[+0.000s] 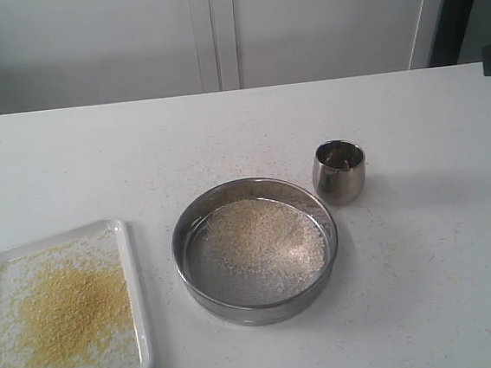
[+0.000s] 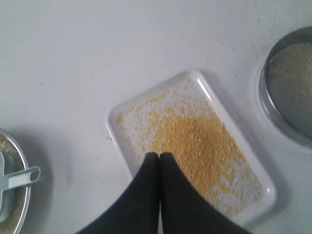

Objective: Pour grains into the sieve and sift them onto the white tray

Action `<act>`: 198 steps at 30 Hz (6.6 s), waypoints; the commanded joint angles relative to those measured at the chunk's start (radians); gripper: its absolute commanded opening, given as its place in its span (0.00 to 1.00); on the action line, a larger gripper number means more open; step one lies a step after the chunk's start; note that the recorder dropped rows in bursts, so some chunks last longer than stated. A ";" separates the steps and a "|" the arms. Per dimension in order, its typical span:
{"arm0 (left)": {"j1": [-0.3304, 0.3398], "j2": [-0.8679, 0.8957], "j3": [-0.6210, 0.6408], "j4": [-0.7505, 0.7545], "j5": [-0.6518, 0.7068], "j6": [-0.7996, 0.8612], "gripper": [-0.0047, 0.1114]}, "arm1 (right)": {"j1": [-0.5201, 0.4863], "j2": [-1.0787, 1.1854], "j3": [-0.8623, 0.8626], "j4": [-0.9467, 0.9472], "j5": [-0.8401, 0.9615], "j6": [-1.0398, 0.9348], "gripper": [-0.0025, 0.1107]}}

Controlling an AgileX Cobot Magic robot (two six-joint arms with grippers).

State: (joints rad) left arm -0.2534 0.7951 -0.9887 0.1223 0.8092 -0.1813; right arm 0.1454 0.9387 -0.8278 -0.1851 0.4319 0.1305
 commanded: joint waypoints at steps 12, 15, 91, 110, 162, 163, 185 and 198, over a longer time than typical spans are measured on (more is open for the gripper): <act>0.004 -0.182 0.219 0.011 -0.335 0.112 0.04 | -0.008 -0.005 0.004 -0.006 -0.010 0.006 0.02; 0.004 -0.230 0.248 0.011 -0.338 0.176 0.04 | -0.008 -0.005 0.004 -0.006 -0.010 0.006 0.02; 0.243 -0.795 0.989 -0.106 -0.540 0.190 0.04 | -0.008 -0.005 0.004 -0.004 -0.010 0.006 0.02; 0.243 -0.795 0.989 -0.106 -0.548 0.190 0.04 | -0.008 -0.005 0.004 -0.004 -0.010 0.006 0.02; 0.243 -0.795 0.989 -0.106 -0.553 0.190 0.04 | -0.008 -0.481 0.226 -0.018 0.028 0.006 0.02; 0.243 -0.795 0.989 -0.106 -0.553 0.190 0.04 | -0.008 -0.499 0.231 -0.018 0.037 0.006 0.02; 0.243 -0.795 0.989 -0.106 -0.553 0.190 0.04 | -0.008 -0.664 0.352 0.127 -0.005 -0.146 0.02; 0.243 -0.795 0.989 -0.106 -0.553 0.190 0.04 | -0.008 -0.778 0.515 0.149 -0.015 -0.148 0.02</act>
State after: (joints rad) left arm -0.0138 0.0043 -0.0050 0.0231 0.2582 0.0057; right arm 0.1454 0.1861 -0.3442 -0.0397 0.4318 -0.0072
